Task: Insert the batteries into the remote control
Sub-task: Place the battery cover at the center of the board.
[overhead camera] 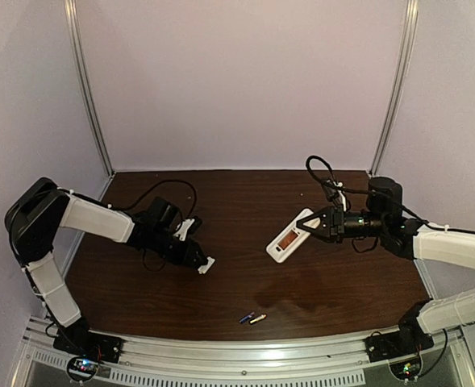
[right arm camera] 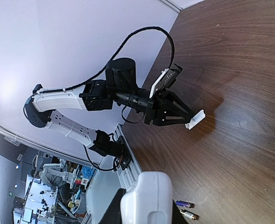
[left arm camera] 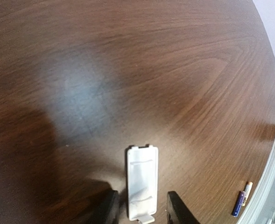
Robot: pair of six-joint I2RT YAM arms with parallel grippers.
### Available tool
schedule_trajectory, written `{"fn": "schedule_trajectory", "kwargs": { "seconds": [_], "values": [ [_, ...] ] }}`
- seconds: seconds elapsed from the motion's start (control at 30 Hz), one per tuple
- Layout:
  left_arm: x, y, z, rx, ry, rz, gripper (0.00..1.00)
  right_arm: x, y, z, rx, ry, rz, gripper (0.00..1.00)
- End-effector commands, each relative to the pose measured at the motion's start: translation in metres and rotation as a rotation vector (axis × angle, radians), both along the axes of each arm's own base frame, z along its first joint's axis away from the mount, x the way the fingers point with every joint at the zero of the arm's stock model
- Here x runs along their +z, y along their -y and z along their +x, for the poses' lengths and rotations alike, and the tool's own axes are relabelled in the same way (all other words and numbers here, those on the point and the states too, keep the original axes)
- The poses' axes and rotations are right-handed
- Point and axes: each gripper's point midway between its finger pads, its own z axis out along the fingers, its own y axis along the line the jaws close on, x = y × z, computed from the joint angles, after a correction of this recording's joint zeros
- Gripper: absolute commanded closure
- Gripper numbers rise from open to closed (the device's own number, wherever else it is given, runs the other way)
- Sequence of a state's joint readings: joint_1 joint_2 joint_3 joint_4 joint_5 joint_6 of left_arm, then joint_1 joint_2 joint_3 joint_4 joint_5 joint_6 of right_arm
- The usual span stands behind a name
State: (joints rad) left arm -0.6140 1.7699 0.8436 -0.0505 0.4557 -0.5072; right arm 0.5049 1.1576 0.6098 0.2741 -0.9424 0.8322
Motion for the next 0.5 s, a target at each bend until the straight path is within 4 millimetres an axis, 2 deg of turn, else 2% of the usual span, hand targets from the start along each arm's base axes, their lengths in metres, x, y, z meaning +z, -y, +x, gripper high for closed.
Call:
{"fn": "schedule_trajectory", "kwargs": {
  "seconds": [0.0,0.1,0.23,0.33,0.47],
  "values": [
    [0.029,-0.016,0.019,0.056,0.128,0.057,0.59,-0.007,0.004,-0.003,-0.001,-0.002,-0.019,1.0],
    [0.069,-0.023,0.024,0.056,0.251,0.071,0.5,-0.017,0.007,0.0,-0.031,-0.041,-0.052,1.0],
    [0.109,-0.005,0.0,-0.073,0.383,0.07,0.43,-0.036,0.012,0.003,-0.07,-0.107,-0.104,1.0],
    [0.115,0.021,-0.038,-0.226,0.446,0.096,0.44,-0.048,0.016,0.005,-0.091,-0.152,-0.134,1.0],
    [0.096,0.047,-0.093,-0.419,0.45,0.14,0.5,-0.061,0.02,0.006,-0.114,-0.197,-0.156,1.0]
  ]
}}
